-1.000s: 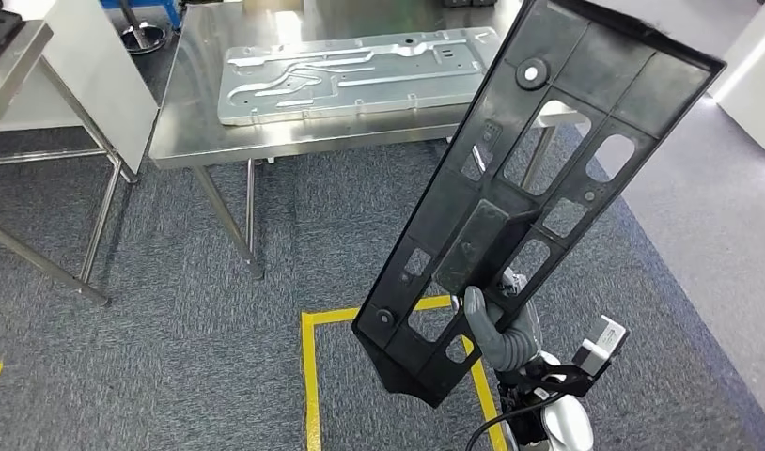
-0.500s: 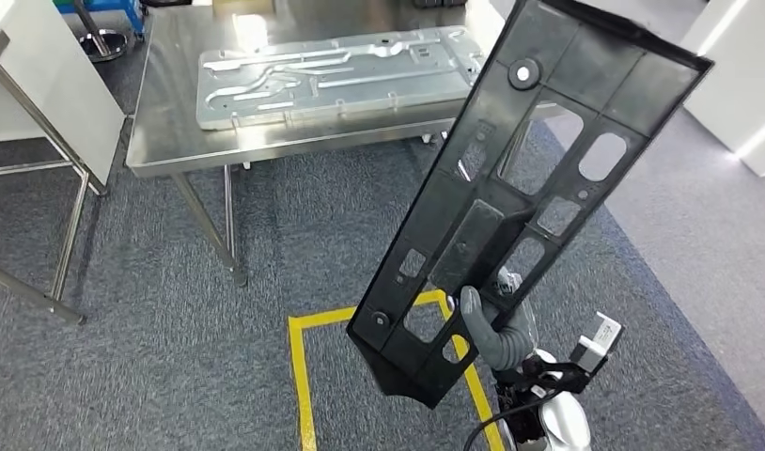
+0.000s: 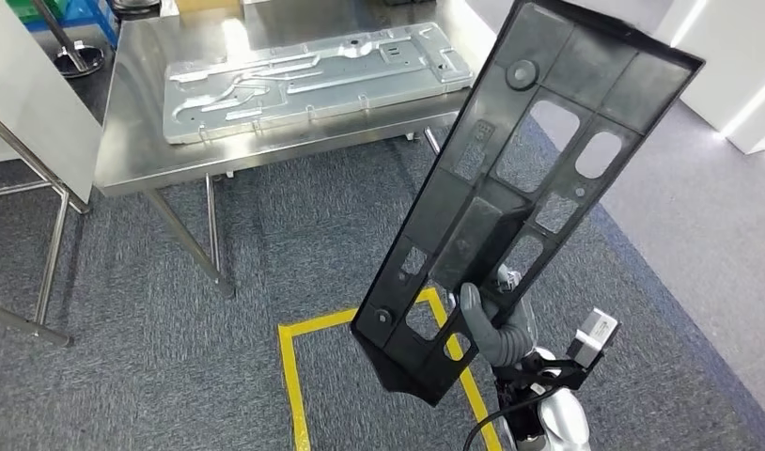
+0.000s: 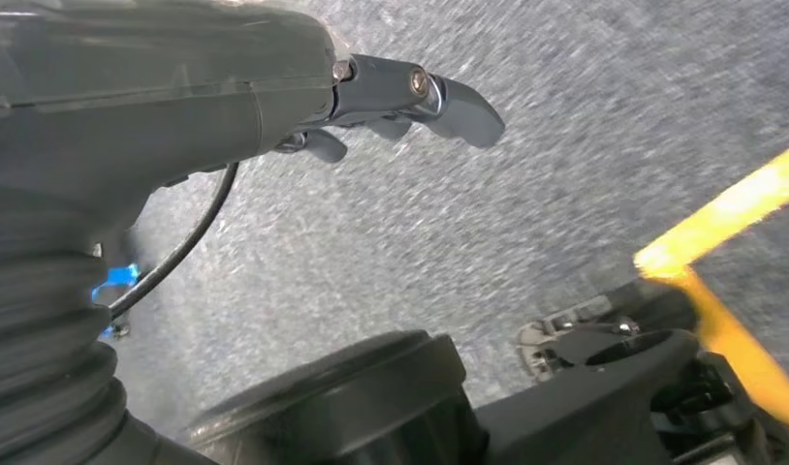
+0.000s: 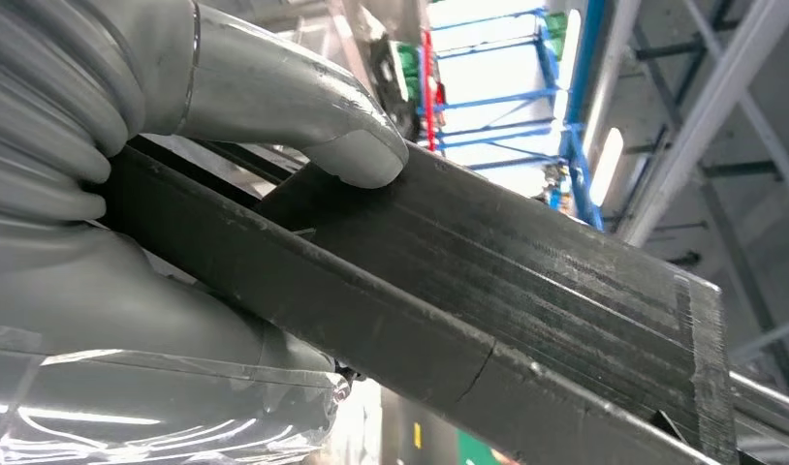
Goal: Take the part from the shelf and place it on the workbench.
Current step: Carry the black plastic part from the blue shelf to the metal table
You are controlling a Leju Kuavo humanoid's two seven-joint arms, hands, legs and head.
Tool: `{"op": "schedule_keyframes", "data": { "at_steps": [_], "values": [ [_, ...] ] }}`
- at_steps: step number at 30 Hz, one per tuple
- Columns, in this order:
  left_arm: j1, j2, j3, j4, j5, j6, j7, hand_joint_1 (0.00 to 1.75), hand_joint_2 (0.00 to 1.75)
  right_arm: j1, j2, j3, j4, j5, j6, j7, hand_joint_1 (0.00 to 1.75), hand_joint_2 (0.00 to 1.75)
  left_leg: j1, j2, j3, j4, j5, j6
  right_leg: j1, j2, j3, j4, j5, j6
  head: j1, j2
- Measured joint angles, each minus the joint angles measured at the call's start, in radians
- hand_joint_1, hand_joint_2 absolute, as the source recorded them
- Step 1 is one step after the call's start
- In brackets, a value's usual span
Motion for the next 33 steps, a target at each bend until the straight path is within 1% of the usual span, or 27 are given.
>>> {"op": "schedule_keyframes", "data": {
  "at_steps": [1,2,3,4,5,6,7,8,9,10,12,14,15,16,18,19,20,21,22,23,24,25,28,29,30,31,33],
  "values": [
    [-0.001,0.0,0.0,0.0,0.0,0.0,0.001,0.0,1.75,-0.001,0.0,0.0,0.0,0.0,0.0,0.0,1.75,1.75,0.001,-0.005,-0.035,0.063,-0.018,-0.002,0.002,0.0,0.012,-0.001,-0.006,-0.004,-0.001,0.0],
    [-0.005,0.0,0.0,0.0,0.001,0.0,0.0,0.0,1.75,-0.001,0.0,0.0,0.001,0.001,0.0,0.0,1.75,1.75,0.0,-0.008,-0.081,0.135,-0.038,-0.004,0.004,0.0,0.024,-0.001,-0.015,-0.008,-0.003,0.0],
    [-0.009,0.0,0.0,0.0,0.002,0.0,0.0,0.0,1.75,-0.001,0.001,0.0,0.002,0.001,0.0,0.0,1.75,1.75,0.0,-0.009,-0.126,0.199,-0.049,-0.004,0.006,0.001,0.036,-0.001,-0.025,-0.01,-0.003,0.0],
    [-0.014,0.0,0.001,0.0,0.002,0.0,0.0,0.0,1.75,0.0,0.001,0.0,0.002,0.001,0.0,0.0,1.75,1.75,-0.001,-0.008,-0.159,0.231,-0.038,-0.004,0.008,0.003,0.051,-0.001,-0.036,-0.011,-0.003,0.0],
    [-0.016,0.0,0.001,0.0,0.003,0.0,0.001,0.0,1.75,0.0,0.001,0.0,0.003,0.001,0.0,0.0,1.75,1.75,-0.001,-0.008,-0.174,0.225,-0.006,-0.002,0.01,0.006,0.068,-0.002,-0.049,-0.011,-0.003,0.0],
    [-0.015,0.0,0.001,0.0,0.003,0.0,0.002,0.0,1.75,0.0,0.001,0.0,0.003,0.001,0.0,0.0,1.75,1.75,-0.002,-0.009,-0.171,0.18,0.047,0.003,0.011,0.011,0.087,-0.002,-0.063,-0.01,-0.003,0.0],
    [-0.013,0.0,0.001,0.0,0.003,0.0,0.002,0.0,1.75,0.0,0.001,0.0,0.003,0.001,0.0,0.0,1.75,1.75,-0.003,-0.01,-0.159,0.119,0.102,0.01,0.012,0.016,0.106,-0.002,-0.079,-0.009,-0.003,0.0],
    [-0.011,0.0,0.001,0.0,0.003,0.0,0.003,0.0,1.75,0.001,0.002,0.0,0.004,0.002,0.0,0.0,1.75,1.75,-0.007,-0.013,-0.144,0.071,0.141,0.019,0.014,0.02,0.121,-0.002,-0.093,-0.006,-0.002,0.0],
    [-0.009,0.001,0.001,0.0,0.003,0.0,0.004,0.0,1.75,0.002,0.002,0.0,0.004,0.002,0.0,0.0,1.75,1.75,-0.011,-0.014,-0.13,0.035,0.161,0.027,0.011,0.024,0.131,-0.002,-0.103,-0.001,-0.001,0.0],
    [-0.009,0.002,0.001,0.0,0.003,0.0,0.005,0.0,1.75,0.003,0.002,0.0,0.005,0.003,0.0,0.0,1.75,1.75,-0.018,-0.015,-0.122,0.022,0.161,0.035,0.007,0.026,0.136,-0.003,-0.111,0.006,0.0,0.0],
    [-0.013,0.003,0.001,0.0,0.002,0.001,0.008,0.0,1.75,0.004,0.003,0.001,0.006,0.004,0.0,0.001,1.75,1.75,-0.028,-0.014,-0.108,0.008,0.146,0.046,-0.003,0.029,0.146,-0.014,-0.119,0.021,0.0,0.0],
    [-0.014,0.003,0.001,0.0,0.001,0.002,0.012,0.0,1.75,0.001,0.003,0.002,0.003,0.005,0.001,0.0,1.75,1.75,-0.024,-0.016,-0.076,-0.034,0.13,0.053,-0.006,0.022,0.154,-0.011,-0.133,0.03,0.002,0.0],
    [-0.013,0.004,0.001,0.0,0.001,0.002,0.014,0.0,1.75,-0.001,0.004,0.003,0.002,0.005,0.001,0.0,1.75,1.75,-0.018,-0.016,-0.057,-0.057,0.123,0.055,-0.005,0.018,0.139,0.021,-0.145,0.034,0.004,0.0],
    [-0.011,0.004,0.001,0.0,0.001,0.002,0.014,0.0,1.75,-0.001,0.004,0.003,0.001,0.005,0.002,-0.001,1.75,1.75,-0.012,-0.016,-0.04,-0.074,0.116,0.055,-0.006,0.014,0.104,0.078,-0.161,0.038,0.006,0.0],
    [-0.008,0.003,0.001,0.0,0.001,0.0,0.013,0.0,1.75,0.004,0.003,0.002,0.002,0.005,0.001,-0.001,1.75,1.75,-0.004,-0.015,-0.022,-0.08,0.105,0.055,-0.01,0.012,-0.001,0.218,-0.184,0.05,0.009,0.0],
    [-0.006,0.002,0.001,0.0,0.001,-0.001,0.011,0.0,1.75,0.008,0.003,0.001,0.003,0.005,0.001,-0.002,1.75,1.75,-0.001,-0.015,-0.012,-0.08,0.096,0.053,-0.013,0.011,-0.046,0.259,-0.174,0.055,0.009,0.0],
    [-0.004,0.002,0.001,0.0,0.002,-0.002,0.009,0.0,1.75,0.012,0.002,0.001,0.003,0.005,0.001,-0.002,1.75,1.75,0.002,-0.016,-0.002,-0.079,0.087,0.049,-0.017,0.01,-0.076,0.265,-0.143,0.06,0.009,0.0],
    [-0.002,0.001,0.001,0.0,0.002,-0.002,0.007,0.0,1.75,0.014,0.002,0.0,0.003,0.005,0.001,-0.003,1.75,1.75,0.005,-0.017,0.011,-0.077,0.076,0.045,-0.02,0.009,-0.086,0.232,-0.091,0.064,0.009,0.0],
    [0.0,0.0,0.001,0.0,0.003,-0.003,0.005,0.0,1.75,0.015,0.002,0.0,0.003,0.005,0.002,-0.004,1.75,1.75,0.008,-0.018,0.024,-0.074,0.065,0.039,-0.022,0.006,-0.083,0.171,-0.03,0.067,0.01,0.0],
    [0.001,0.0,0.001,0.0,0.003,-0.003,0.003,0.0,1.75,0.016,0.002,0.0,0.004,0.005,0.002,-0.005,1.75,1.75,0.01,-0.019,0.035,-0.071,0.054,0.031,-0.022,0.004,-0.074,0.118,0.015,0.069,0.01,0.0],
    [0.002,0.0,0.001,0.0,0.004,-0.003,0.002,0.0,1.75,0.016,0.001,0.0,0.005,0.005,0.002,-0.005,1.75,1.75,0.009,-0.02,0.041,-0.068,0.044,0.023,-0.021,0.001,-0.062,0.071,0.038,0.064,0.012,0.0],
    [0.004,0.0,0.001,0.0,0.005,-0.004,0.0,0.0,1.75,0.016,0.001,0.0,0.005,0.005,0.002,-0.006,1.75,1.75,0.008,-0.02,0.043,-0.065,0.038,0.016,-0.018,0.0,-0.057,0.047,0.043,0.056,0.012,0.0],
    [0.004,0.0,0.001,0.0,0.01,-0.003,-0.004,0.0,1.75,0.018,0.0,0.0,0.005,0.005,0.004,-0.007,1.75,1.75,0.008,-0.013,0.043,-0.068,0.021,-0.003,-0.012,0.006,-0.053,0.038,0.02,0.022,0.014,0.0],
    [0.003,0.0,0.001,0.0,0.011,-0.003,-0.005,0.0,1.75,0.018,0.0,0.0,0.004,0.005,0.004,-0.007,1.75,1.75,0.009,-0.011,0.041,-0.059,0.012,-0.008,-0.011,0.008,-0.048,0.036,0.014,0.013,0.015,0.0],
    [0.002,0.0,0.001,0.0,0.011,-0.003,-0.007,0.0,1.75,0.016,0.001,0.0,0.004,0.005,0.004,-0.009,1.75,1.75,0.01,-0.01,0.03,-0.029,-0.003,-0.01,-0.011,0.009,-0.04,0.033,0.008,0.005,0.013,0.0],
    [0.001,0.0,0.002,0.0,0.011,-0.003,-0.009,0.0,1.75,0.016,0.001,0.0,0.003,0.006,0.005,-0.011,1.75,1.75,0.01,-0.01,0.004,0.025,-0.024,-0.011,-0.009,0.008,-0.031,0.032,0.003,-0.001,0.012,0.0],
    [-0.003,0.0,0.002,0.0,0.012,-0.003,-0.014,0.0,1.75,0.016,0.001,0.0,0.003,0.006,0.005,-0.013,1.75,1.75,0.008,-0.01,-0.082,0.172,-0.067,-0.007,0.0,0.006,-0.014,0.032,-0.011,-0.011,0.01,0.0]
  ]
}}
